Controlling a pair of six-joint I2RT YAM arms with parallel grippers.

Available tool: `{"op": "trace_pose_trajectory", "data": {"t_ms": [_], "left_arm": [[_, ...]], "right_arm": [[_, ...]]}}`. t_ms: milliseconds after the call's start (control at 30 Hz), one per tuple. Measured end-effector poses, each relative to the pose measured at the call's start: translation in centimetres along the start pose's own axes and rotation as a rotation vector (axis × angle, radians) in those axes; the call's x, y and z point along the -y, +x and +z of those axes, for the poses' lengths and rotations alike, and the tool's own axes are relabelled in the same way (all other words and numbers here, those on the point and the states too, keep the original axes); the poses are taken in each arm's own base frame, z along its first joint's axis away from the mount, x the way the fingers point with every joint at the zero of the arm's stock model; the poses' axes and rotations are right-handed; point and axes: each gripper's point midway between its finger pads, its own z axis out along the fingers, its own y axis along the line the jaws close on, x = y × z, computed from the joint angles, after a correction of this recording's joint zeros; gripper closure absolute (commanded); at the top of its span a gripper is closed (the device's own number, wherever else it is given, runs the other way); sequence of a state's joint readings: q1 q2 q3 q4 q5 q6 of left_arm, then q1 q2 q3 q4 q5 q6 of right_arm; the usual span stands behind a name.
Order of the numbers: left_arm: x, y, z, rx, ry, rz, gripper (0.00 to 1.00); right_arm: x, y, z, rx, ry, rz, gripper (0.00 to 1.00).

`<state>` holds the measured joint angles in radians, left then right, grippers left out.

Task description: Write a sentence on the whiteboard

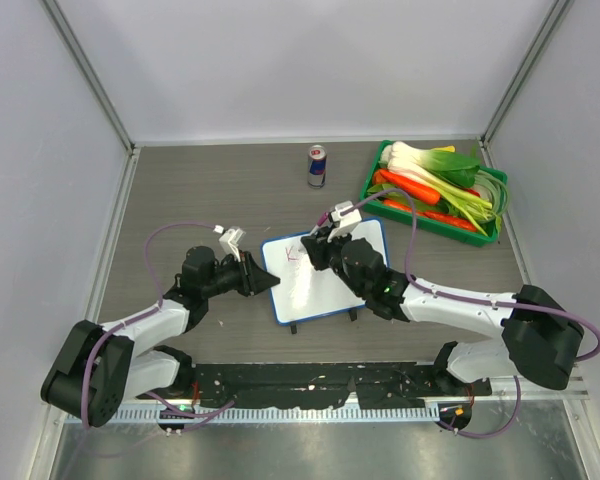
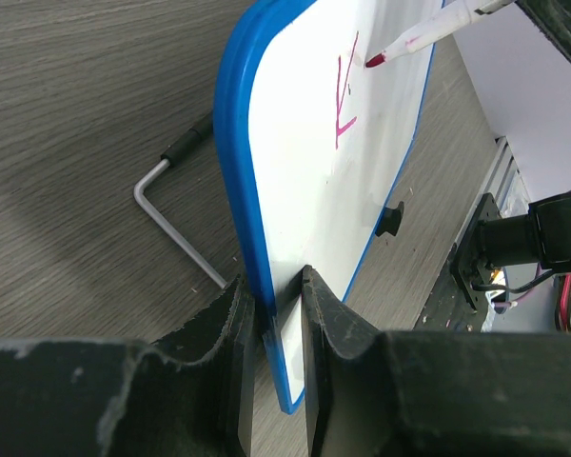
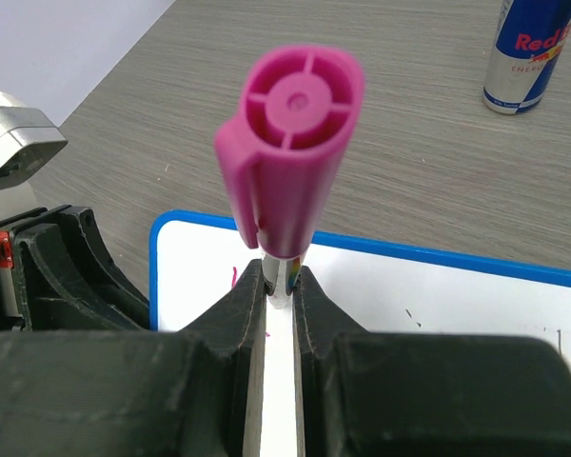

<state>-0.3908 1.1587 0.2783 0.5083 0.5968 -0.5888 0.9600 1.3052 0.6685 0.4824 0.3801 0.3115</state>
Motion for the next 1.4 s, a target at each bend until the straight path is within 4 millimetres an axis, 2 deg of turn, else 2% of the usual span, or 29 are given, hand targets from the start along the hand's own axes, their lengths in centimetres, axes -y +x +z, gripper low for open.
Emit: {"op": "trace_pose_trajectory", "data": {"t_ms": [700,1033,1267,1400], "left_arm": [[-0.1,0.1,0.1,-0.002,-0.001,-0.002,1.00],[0.0,0.0,0.1,-0.002,0.003,0.000,1.00],[0.0,0.0,0.1,-0.002,0.004,0.001,1.00],[0.0,0.0,0.1,-0.002,0.004,0.001,1.00]], "right_arm": [[0.0,1.9,-0.6,-0.049,-0.027,0.009,0.99],[-0.2,0.8,-0.8,-0.025,-0.028,0.021,0.99],[-0.7,-1.4,-0.3,0.022,-0.024,0.026,0.99],[-0.4,-1.3,-0.1,0.023,-0.007,0.016,0.99]]}}
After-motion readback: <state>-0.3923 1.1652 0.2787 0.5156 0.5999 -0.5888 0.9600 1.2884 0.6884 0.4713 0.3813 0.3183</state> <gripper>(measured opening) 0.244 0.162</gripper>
